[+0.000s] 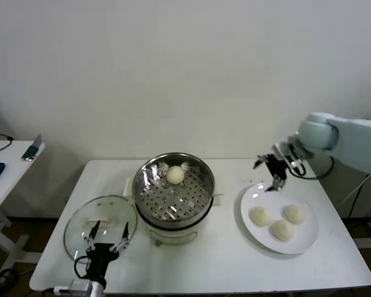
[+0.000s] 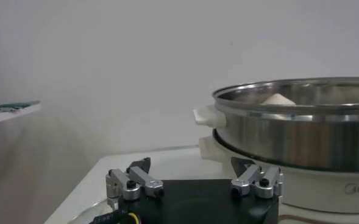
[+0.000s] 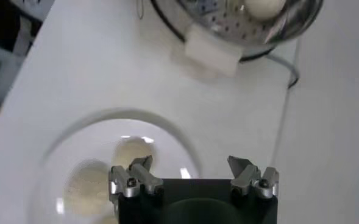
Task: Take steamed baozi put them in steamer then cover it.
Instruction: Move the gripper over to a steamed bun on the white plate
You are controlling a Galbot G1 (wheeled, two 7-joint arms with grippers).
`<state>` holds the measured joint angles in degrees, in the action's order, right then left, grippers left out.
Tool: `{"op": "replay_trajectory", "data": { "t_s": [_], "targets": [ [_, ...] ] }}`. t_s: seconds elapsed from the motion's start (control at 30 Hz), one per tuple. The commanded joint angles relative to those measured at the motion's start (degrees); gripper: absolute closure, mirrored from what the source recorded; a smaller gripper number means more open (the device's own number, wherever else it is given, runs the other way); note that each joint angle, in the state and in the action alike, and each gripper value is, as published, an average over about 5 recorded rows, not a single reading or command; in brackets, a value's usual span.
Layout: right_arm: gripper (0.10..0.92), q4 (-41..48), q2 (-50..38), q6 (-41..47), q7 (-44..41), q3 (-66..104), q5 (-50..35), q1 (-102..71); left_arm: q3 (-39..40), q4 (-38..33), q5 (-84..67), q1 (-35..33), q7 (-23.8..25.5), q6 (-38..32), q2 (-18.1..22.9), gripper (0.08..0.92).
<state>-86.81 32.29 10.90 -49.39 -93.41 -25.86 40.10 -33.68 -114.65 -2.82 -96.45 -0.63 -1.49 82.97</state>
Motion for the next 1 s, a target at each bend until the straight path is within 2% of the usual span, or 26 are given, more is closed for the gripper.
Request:
{"op": "replay_trajectory", "data": {
  "t_s": [0.03,0.4,0.73,1.0],
  "targets": [
    [0.203,-3.87,-9.38,10.31,1.4,7.3,-0.33,-14.14,-0.05,0.09,-0.03,0.2,0.02,0.02,-0.17,0.177],
    [0.203,3.98,-2.36,12.72,3.36,16.13,4.76,-24.01,0.24,-0.22,0.42,-0.04,0.09,0.18,-0.02,0.177],
    [0.203,9.27,4.83,14.21,4.77,18.2,4.74,-26.04,0.12,-0.47,0.6,-0.41,0.08,0.13,-0.03,0.177],
    [0.203,10.69,7.3,15.01,5.12,17.96,5.1,-27.04,-0.08,-0.42,0.54,-0.73,0.03,0.04,-0.03,0.177]
  ]
}}
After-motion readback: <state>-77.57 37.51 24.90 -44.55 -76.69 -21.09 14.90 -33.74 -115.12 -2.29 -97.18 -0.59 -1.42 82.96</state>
